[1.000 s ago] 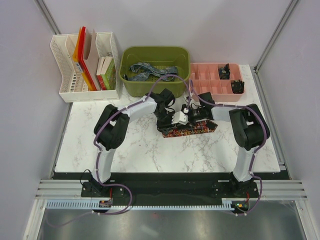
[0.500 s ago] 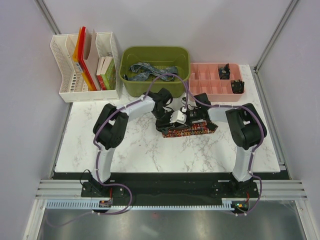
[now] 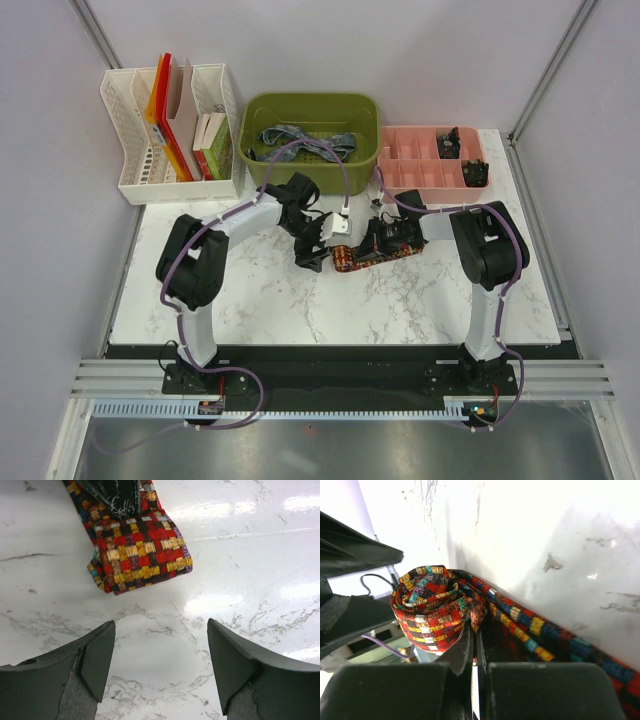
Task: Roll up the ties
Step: Roll the tie at the center of the board.
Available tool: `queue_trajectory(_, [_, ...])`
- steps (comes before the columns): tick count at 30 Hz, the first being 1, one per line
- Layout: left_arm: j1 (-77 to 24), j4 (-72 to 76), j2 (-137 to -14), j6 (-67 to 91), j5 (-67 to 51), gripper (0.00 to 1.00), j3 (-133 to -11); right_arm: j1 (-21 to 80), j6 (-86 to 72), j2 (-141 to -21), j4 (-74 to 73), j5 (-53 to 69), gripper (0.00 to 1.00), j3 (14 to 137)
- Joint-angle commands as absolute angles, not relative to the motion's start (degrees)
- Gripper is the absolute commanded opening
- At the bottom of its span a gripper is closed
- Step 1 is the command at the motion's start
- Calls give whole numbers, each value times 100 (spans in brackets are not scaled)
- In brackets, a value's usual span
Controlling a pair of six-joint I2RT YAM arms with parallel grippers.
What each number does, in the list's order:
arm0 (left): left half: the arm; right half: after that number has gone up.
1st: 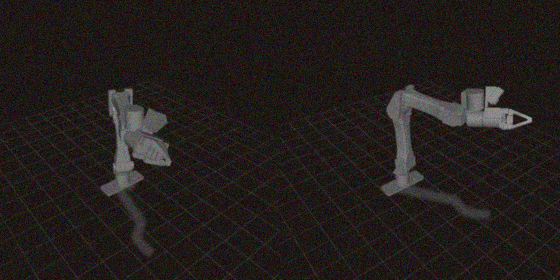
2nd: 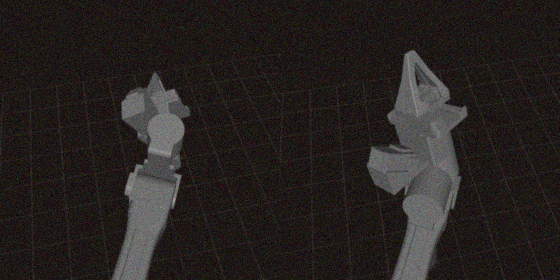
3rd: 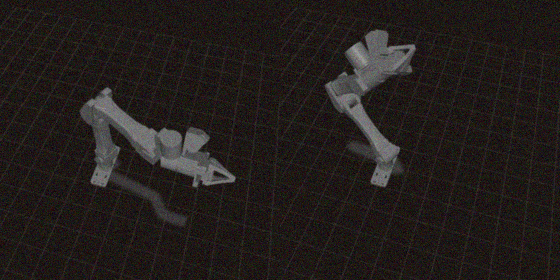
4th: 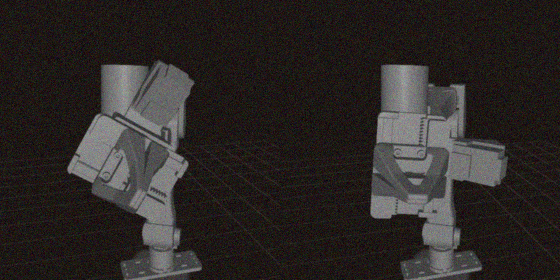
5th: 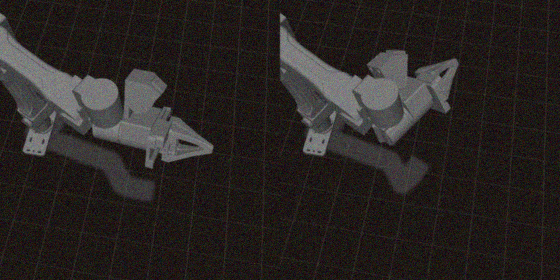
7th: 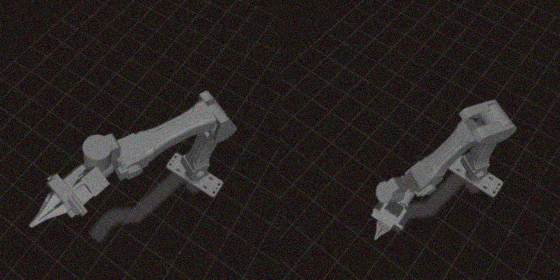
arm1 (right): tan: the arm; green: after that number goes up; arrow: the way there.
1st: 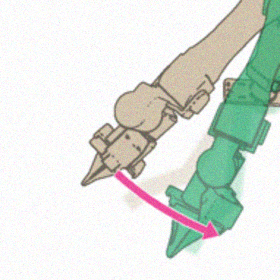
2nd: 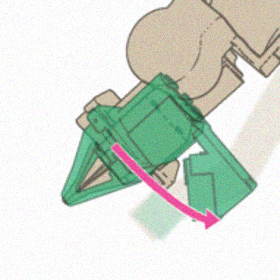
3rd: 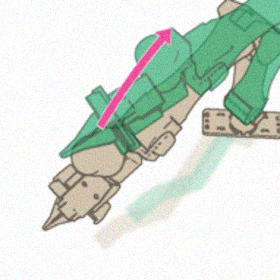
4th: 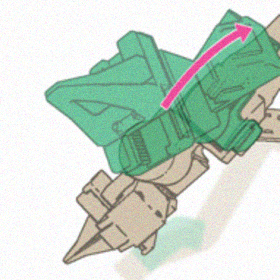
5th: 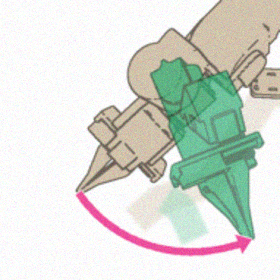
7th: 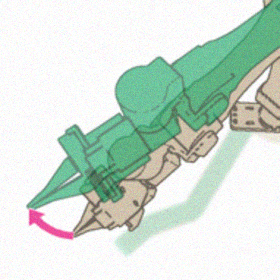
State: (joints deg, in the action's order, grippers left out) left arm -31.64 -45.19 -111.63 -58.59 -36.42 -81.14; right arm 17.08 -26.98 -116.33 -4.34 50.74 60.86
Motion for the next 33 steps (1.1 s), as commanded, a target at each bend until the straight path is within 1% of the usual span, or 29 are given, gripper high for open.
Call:
queue_trajectory(1, [-3094,-3737,-10653,-5397,-3648,82,-7709,1705,-2390,-12006,-563,4228,0,6047])
queue_trajectory(6, [-3102,-2999,-10320,-4607,-3375,88,-7217,1722,-2847,-12103,-291,4219,0,5810])
queue_trajectory(8, [-3138,-2506,-10170,-4439,-3340,90,-6822,1819,-3005,-12103,-123,4254,0,5704])
queue_trajectory(10, [-3164,-2243,-10090,-4403,-3314,90,-6576,1950,-3277,-12111,139,4280,0,5608])
queue_trajectory(13, [-3155,-1995,-10160,-4473,-3269,89,-6556,2126,-3690,-12146,439,4228,0,5529])
queue_trajectory(17, [-3103,-1864,-10143,-5000,-3672,88,-6521,2302,-4419,-12068,922,4131,0,5283])
queue_trajectory(20, [-3094,-1898,-10221,-5325,-3901,91,-6644,2417,-4938,-11927,1229,3912,0,5028])
queue_trajectory(24, [-3094,-2739,-10555,-5660,-4218,91,-7144,2531,-5562,-11742,1616,3499,0,4756])
queue_trajectory(29, [-3024,-3093,-10643,-6081,-4351,86,-7277,2610,-6221,-11724,1994,3103,0,4570])
queue_trajectory(31, [-2980,-3320,-10687,-6204,-4289,83,-7356,2637,-6266,-11804,2109,3050,0,4614])
queue_trajectory(33, [-2918,-3462,-10749,-6284,-4254,81,-7453,2645,-6302,-11812,2284,2988,0,4623])
